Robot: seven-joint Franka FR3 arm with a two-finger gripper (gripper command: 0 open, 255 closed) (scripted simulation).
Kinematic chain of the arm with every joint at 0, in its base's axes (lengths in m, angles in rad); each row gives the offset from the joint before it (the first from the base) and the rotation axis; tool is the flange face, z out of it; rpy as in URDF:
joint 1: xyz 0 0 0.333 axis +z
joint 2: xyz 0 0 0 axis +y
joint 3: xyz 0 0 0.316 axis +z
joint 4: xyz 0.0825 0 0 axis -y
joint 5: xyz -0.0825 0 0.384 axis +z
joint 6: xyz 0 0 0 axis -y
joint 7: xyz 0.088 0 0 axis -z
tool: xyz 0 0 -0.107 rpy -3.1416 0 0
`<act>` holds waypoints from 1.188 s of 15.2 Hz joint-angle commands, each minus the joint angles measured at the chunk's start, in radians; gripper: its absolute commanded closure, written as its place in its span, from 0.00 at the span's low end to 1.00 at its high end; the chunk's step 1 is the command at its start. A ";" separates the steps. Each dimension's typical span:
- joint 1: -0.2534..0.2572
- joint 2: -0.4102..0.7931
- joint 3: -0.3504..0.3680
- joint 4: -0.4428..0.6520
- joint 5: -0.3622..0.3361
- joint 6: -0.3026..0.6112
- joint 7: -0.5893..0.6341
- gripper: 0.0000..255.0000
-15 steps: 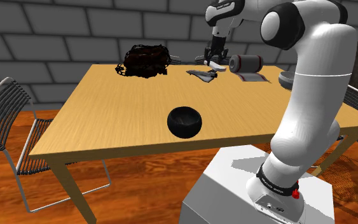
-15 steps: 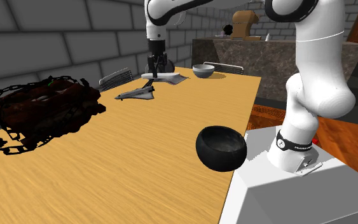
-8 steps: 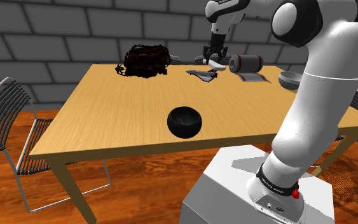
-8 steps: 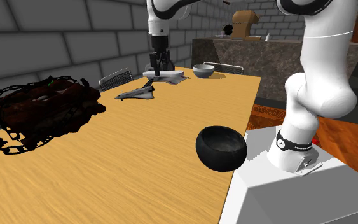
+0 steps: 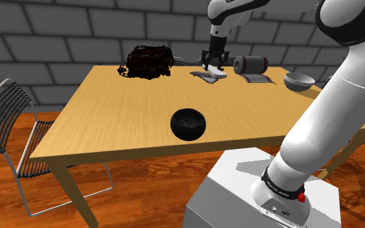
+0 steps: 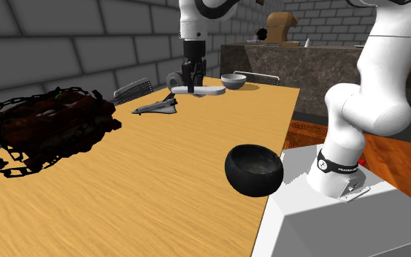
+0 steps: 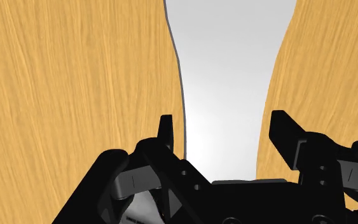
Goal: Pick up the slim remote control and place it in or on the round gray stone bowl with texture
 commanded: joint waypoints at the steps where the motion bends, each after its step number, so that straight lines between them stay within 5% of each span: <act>1: 0.018 -0.063 0.022 -0.078 -0.015 0.018 0.047 1.00; 18: 0.163 -0.407 0.284 -0.407 0.024 0.008 0.439 1.00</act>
